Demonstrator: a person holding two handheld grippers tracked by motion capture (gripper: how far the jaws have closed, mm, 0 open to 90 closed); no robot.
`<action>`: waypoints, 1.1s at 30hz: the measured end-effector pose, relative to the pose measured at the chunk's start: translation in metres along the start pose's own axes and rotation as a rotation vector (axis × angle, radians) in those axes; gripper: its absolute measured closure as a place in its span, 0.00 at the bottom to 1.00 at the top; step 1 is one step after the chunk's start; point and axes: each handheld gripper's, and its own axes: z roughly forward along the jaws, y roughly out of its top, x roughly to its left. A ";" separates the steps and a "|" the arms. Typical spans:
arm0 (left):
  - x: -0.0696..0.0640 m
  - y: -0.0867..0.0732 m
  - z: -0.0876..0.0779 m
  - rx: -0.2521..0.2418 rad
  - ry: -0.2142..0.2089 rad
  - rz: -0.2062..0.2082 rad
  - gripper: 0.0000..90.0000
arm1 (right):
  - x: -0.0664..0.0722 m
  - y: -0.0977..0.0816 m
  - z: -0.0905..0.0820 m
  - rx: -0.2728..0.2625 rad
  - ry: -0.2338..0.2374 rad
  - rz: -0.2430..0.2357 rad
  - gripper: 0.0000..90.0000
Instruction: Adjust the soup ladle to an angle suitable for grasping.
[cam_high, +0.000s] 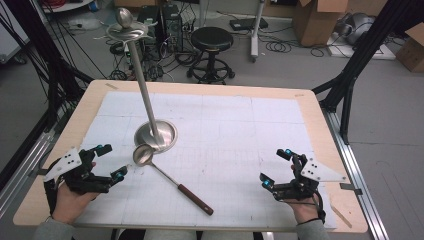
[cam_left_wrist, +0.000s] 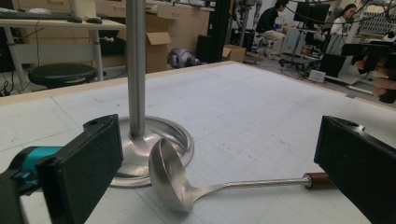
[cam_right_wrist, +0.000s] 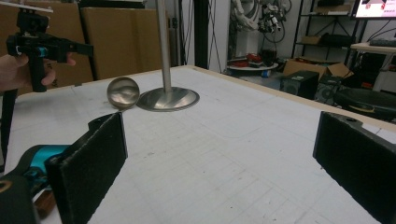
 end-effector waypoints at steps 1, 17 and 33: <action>0.000 0.000 0.000 0.003 0.001 -0.002 0.02 | 0.000 0.000 0.000 0.001 -0.003 -0.003 0.02; -0.004 0.001 0.005 0.027 -0.018 -0.011 0.02 | -0.001 -0.004 0.001 0.026 -0.003 0.016 0.02; -0.013 0.004 0.012 0.032 -0.043 0.074 0.39 | -0.001 -0.005 -0.001 0.038 -0.008 0.025 0.02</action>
